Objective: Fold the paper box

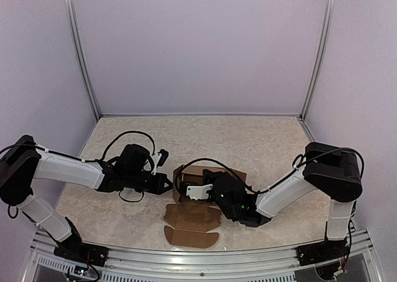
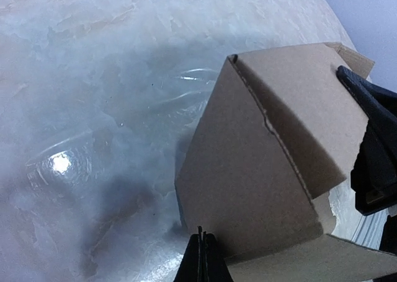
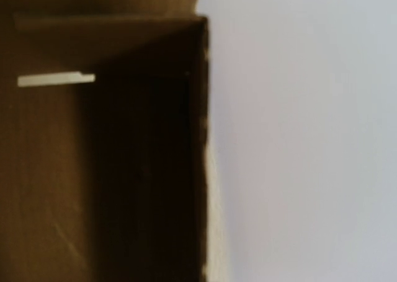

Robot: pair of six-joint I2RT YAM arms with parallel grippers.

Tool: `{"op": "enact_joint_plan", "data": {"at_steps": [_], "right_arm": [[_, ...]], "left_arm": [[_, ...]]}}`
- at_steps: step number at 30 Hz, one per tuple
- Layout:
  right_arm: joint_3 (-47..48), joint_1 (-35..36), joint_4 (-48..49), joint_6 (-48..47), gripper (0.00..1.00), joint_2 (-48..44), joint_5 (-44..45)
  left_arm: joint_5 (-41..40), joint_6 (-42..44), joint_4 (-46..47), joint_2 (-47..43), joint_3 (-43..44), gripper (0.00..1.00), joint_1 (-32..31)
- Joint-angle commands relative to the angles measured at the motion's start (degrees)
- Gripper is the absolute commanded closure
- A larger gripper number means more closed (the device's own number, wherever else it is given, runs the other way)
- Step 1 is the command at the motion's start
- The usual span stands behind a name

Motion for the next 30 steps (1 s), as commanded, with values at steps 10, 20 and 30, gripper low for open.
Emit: {"op": "enact_joint_plan", "data": {"at_steps": [10, 20, 30], "right_arm": [[-0.4, 2.2, 2.3, -1.6, 1.0, 2.9, 3.2], [-0.8, 3.7, 3.5, -2.5, 1.0, 3.5, 5.4], [-0.5, 5.3, 3.3, -2.5, 1.0, 3.3, 6.6]], "left_arm": [[-7.5, 1.2, -2.7, -4.7, -2.7, 1.0, -4.3], [-10.1, 0.9, -1.5, -9.3, -5.9, 0.99, -7.2], [-10.0, 0.1, 4.2, -9.7, -8.8, 0.86, -8.1]]}}
